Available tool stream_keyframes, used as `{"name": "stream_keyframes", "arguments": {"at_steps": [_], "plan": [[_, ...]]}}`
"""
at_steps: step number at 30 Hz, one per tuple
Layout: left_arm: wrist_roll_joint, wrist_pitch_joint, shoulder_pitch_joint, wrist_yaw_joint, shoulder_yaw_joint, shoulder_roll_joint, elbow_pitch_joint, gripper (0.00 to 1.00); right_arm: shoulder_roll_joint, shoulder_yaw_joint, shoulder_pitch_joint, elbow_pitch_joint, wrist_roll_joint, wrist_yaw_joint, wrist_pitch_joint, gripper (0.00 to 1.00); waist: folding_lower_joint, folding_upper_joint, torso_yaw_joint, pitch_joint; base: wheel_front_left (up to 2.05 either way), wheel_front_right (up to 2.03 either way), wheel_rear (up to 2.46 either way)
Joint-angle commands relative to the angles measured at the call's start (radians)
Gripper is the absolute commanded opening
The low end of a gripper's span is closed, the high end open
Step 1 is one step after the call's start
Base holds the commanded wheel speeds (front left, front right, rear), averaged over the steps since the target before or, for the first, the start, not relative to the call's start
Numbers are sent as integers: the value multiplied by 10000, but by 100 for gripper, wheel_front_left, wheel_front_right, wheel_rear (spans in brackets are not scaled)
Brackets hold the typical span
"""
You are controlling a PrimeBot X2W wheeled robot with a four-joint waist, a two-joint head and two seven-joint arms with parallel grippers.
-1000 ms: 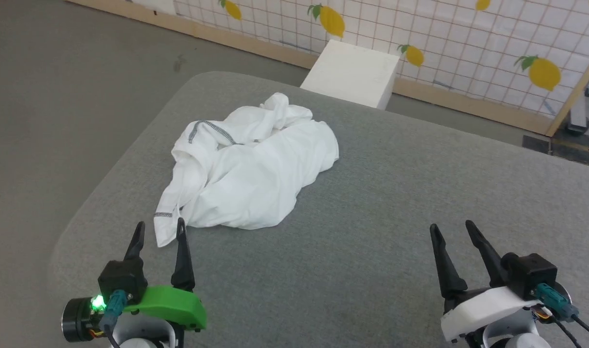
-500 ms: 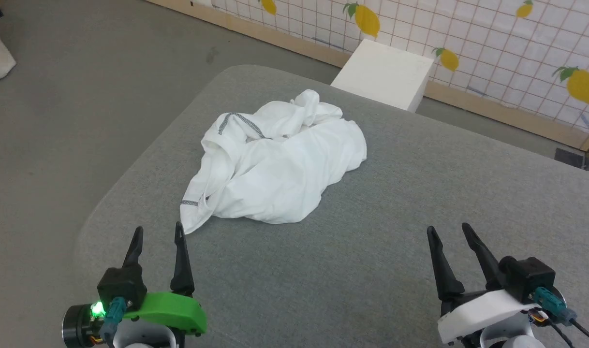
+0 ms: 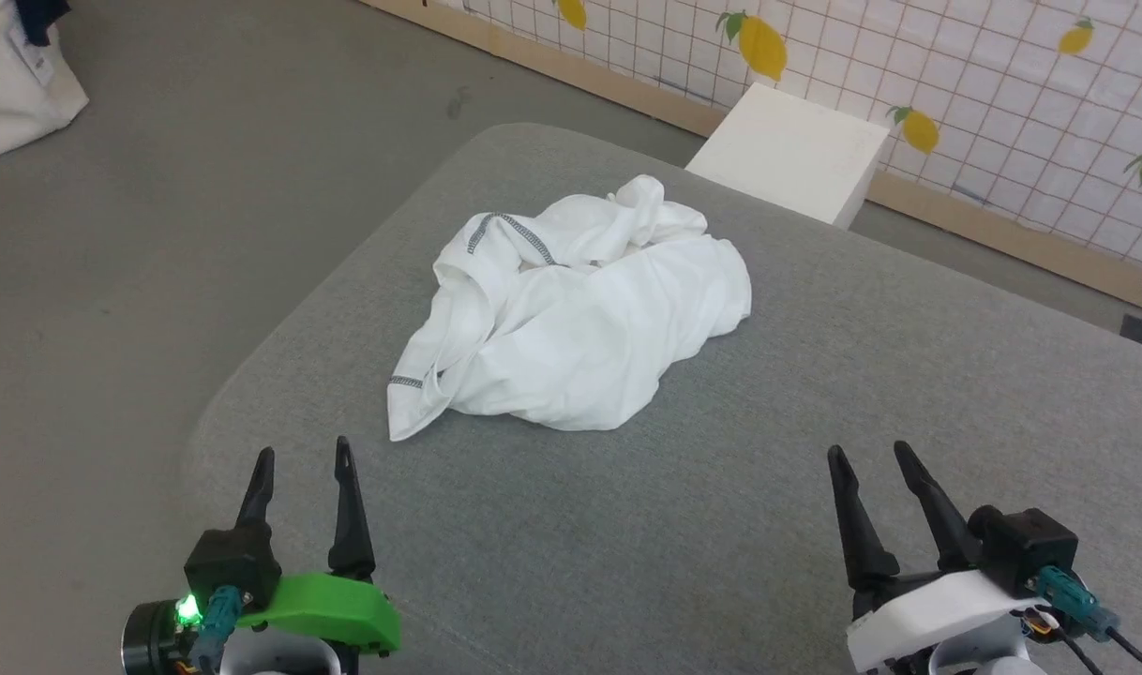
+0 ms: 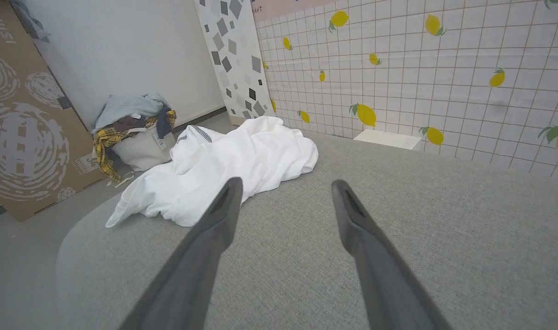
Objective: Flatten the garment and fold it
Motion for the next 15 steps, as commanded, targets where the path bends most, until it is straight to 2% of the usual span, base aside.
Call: {"name": "stream_keyframes", "arguments": {"at_steps": [1,15], "plan": [[-50,-110,158,67,-8,-30,40,100,1,11,144,74,90,-11,-115,100,0,0,93,-5,0,0,0],[-318,-396,215,249,-93,-34,125,100,1,-9,107,334,302,-13,-397,100,0,0,572,154,0,0,0]]}}
